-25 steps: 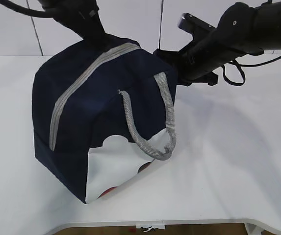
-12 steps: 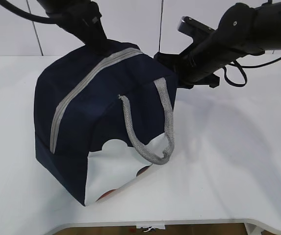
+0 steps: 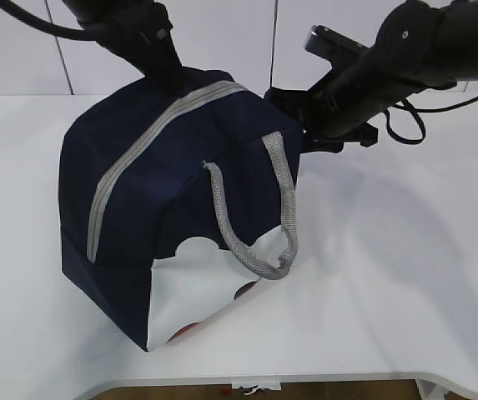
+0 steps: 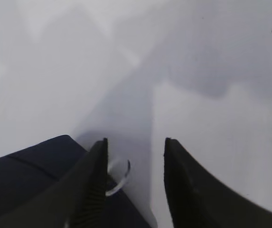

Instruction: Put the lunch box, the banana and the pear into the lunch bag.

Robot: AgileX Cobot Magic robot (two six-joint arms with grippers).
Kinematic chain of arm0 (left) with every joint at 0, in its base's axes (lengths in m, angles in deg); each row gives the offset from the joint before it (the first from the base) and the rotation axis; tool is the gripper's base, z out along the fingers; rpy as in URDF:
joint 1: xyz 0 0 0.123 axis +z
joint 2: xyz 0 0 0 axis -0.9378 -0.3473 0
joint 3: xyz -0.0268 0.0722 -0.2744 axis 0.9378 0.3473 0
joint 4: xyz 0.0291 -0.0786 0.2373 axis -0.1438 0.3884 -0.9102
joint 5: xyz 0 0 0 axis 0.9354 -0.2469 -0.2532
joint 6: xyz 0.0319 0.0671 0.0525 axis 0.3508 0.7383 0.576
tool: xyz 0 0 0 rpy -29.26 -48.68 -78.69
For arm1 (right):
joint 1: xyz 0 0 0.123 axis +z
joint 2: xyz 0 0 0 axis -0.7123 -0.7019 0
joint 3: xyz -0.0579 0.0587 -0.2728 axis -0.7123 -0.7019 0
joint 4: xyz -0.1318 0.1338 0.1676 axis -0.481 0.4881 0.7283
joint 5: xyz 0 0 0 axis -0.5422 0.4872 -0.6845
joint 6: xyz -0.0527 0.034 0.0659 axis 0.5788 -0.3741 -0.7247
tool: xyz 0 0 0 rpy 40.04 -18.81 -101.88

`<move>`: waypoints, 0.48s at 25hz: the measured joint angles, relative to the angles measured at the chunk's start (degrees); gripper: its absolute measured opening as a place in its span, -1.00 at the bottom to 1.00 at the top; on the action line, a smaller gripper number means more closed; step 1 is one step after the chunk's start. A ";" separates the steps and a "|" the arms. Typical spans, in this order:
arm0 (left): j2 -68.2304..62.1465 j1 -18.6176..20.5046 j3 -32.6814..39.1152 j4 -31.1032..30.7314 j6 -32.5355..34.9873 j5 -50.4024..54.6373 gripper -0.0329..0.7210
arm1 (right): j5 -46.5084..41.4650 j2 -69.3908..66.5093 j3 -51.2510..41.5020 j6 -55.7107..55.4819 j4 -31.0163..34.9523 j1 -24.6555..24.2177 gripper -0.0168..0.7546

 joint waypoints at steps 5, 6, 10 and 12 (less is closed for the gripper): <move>-0.02 0.00 0.00 0.00 0.10 0.00 -0.93 | -0.59 2.19 0.00 0.00 -3.05 0.00 -0.05; -0.13 0.00 0.00 0.00 0.10 0.00 -0.93 | -1.03 3.01 0.00 0.06 -4.18 0.00 -0.04; -0.60 0.00 0.00 0.00 0.10 0.00 -0.93 | -3.66 7.21 0.00 0.06 -10.25 0.00 -0.03; -0.79 0.00 0.00 0.00 0.10 0.00 -0.93 | -6.61 8.80 0.12 0.06 -13.42 0.00 -0.03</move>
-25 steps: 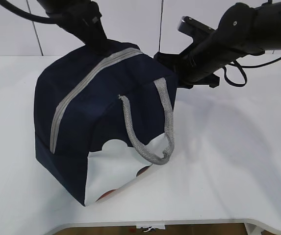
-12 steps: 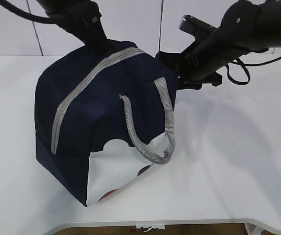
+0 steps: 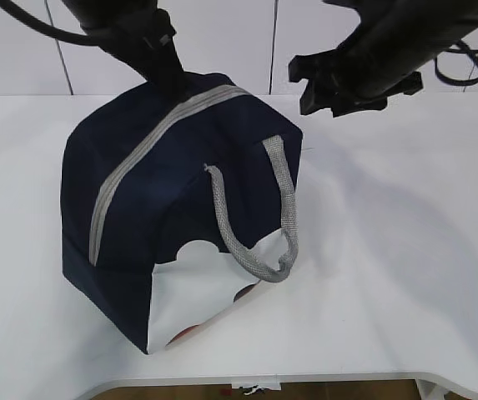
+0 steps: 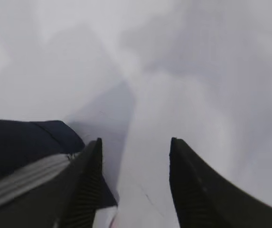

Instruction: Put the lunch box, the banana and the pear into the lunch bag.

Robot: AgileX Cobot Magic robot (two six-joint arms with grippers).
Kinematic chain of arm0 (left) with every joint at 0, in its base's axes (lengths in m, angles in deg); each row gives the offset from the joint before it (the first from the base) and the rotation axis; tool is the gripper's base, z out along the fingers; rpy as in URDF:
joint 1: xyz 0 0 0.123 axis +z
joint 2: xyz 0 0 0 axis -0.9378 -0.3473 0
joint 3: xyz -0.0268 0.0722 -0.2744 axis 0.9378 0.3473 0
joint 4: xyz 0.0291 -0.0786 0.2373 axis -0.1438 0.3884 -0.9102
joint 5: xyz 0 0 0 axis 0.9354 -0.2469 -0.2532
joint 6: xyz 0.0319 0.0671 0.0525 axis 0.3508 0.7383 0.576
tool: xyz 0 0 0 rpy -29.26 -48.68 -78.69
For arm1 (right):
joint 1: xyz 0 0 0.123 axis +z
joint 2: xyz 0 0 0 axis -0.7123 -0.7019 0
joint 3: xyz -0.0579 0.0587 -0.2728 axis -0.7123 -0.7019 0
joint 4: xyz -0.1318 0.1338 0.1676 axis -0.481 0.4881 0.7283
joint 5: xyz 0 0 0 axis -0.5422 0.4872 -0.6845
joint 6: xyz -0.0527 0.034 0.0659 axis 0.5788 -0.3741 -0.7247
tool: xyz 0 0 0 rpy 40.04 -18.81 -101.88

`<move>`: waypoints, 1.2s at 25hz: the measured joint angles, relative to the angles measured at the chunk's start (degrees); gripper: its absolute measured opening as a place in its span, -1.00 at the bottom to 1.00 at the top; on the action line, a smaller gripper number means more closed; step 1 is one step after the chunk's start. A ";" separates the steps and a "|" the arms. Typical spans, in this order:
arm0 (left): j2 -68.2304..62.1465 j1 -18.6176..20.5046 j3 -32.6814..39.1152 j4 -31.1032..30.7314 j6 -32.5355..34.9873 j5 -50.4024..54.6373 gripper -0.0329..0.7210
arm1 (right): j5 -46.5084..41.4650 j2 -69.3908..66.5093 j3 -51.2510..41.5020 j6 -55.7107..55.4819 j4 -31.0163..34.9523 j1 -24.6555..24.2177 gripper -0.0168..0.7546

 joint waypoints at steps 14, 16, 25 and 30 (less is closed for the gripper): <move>0.00 0.00 -0.22 -0.97 -8.98 -0.12 -0.52 | -32.41 4.57 14.08 1.60 -9.52 0.00 -0.03; 0.00 0.00 -0.22 -1.77 -10.26 -0.32 -0.32 | -34.98 4.57 16.14 1.85 -9.52 0.00 -0.03; 2.46 0.00 -0.22 -6.20 -15.76 -0.45 0.07 | -36.70 5.45 18.58 2.30 -8.79 0.00 -0.03; 6.46 0.00 -0.33 -9.79 -18.99 -0.47 0.08 | -36.92 7.94 18.58 2.83 -8.79 0.00 -0.03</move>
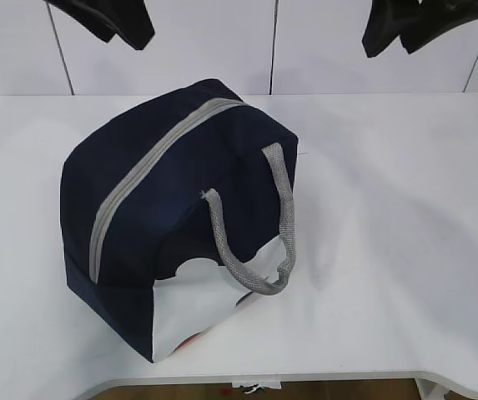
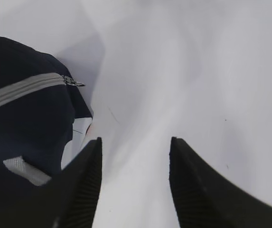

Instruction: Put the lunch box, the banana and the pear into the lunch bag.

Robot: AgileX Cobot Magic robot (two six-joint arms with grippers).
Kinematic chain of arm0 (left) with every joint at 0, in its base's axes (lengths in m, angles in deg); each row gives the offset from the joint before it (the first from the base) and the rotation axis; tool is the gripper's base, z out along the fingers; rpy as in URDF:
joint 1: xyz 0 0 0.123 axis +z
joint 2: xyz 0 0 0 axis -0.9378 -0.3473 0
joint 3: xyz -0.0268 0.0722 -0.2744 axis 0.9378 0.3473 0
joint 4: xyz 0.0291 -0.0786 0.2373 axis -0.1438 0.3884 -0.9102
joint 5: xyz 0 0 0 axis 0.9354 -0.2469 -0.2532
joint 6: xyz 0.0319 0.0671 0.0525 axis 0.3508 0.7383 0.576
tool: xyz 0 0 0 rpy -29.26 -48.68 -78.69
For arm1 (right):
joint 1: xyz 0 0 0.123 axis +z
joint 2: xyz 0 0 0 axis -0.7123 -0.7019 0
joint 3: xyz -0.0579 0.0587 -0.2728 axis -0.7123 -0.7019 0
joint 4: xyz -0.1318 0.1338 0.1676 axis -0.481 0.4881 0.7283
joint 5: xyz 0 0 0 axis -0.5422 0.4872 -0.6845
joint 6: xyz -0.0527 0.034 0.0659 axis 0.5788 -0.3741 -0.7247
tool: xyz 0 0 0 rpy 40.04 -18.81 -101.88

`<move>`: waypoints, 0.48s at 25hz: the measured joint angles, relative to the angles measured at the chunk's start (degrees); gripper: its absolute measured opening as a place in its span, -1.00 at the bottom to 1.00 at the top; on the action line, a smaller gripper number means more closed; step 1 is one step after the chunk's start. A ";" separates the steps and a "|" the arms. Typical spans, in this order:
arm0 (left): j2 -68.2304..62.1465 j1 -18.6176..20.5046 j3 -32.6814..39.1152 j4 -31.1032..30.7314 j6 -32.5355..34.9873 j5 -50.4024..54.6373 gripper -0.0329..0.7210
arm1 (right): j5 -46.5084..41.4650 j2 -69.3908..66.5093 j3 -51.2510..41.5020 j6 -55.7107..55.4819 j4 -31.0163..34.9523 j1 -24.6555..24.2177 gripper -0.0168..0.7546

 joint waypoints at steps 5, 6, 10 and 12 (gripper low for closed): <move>5.16 0.00 2.70 -1.38 -1.63 -0.10 0.08 | 0.00 5.66 -4.75 0.12 0.00 0.00 -0.03; 6.63 0.00 4.32 -1.95 -1.73 -0.10 0.08 | 0.00 7.32 -6.58 0.12 0.00 0.00 -0.03; 14.95 0.00 11.24 -4.18 -1.86 0.01 0.08 | 0.00 14.95 -14.17 0.12 0.00 0.00 -0.03; 19.63 0.00 14.65 -5.22 -1.88 0.08 0.08 | -0.11 19.07 -17.48 0.35 0.00 0.00 -0.03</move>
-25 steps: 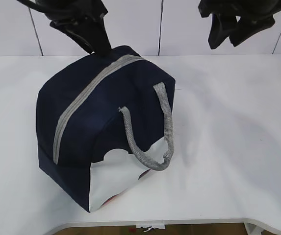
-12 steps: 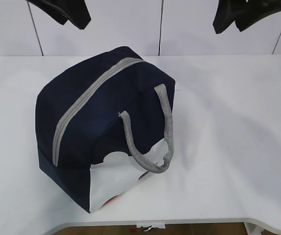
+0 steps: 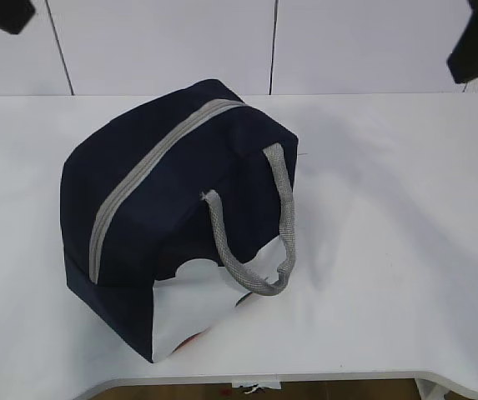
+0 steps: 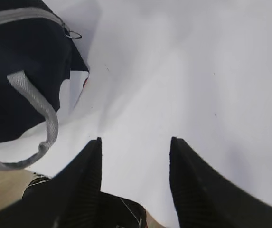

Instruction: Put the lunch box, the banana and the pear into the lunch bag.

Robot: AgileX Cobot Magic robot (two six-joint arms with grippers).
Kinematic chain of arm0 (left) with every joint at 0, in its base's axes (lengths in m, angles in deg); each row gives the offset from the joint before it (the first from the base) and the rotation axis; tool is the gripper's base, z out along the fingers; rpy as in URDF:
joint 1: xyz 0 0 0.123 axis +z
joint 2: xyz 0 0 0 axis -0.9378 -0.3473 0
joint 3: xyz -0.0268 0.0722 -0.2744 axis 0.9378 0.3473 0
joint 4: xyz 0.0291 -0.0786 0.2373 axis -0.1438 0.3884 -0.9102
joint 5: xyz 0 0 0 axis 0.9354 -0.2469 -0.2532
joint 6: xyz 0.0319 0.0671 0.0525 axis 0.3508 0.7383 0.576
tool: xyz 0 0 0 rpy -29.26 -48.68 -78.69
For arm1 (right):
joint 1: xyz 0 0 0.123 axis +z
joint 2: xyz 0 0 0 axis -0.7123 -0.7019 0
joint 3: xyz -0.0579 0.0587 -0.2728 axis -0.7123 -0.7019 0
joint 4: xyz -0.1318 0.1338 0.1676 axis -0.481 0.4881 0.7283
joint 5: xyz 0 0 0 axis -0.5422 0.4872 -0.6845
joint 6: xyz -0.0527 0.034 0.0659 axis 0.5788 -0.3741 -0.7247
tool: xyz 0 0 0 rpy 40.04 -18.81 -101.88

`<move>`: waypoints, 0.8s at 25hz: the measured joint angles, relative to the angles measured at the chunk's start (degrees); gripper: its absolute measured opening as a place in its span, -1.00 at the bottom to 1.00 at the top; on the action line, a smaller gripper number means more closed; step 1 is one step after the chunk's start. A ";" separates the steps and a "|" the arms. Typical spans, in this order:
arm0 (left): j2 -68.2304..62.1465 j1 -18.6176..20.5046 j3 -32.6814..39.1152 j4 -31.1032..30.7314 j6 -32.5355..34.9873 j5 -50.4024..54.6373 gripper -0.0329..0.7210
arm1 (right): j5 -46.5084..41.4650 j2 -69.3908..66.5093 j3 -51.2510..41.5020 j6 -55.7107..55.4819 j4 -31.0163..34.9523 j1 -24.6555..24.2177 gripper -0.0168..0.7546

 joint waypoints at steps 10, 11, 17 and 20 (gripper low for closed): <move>20.40 0.00 10.66 -0.59 -0.10 0.27 0.03 | -0.11 17.18 -13.75 0.45 0.00 0.00 -0.03; 22.37 0.00 11.53 -0.59 -0.10 0.31 0.02 | -0.22 18.49 -14.71 0.59 -0.37 0.00 -0.03; 33.47 0.00 17.99 -0.59 -0.12 0.40 -0.03 | -0.34 27.49 -19.48 2.36 -1.17 0.00 -0.03; 39.06 0.00 22.53 -0.59 -0.12 0.44 -0.03 | -0.42 32.25 -21.15 2.55 -1.42 0.00 -0.03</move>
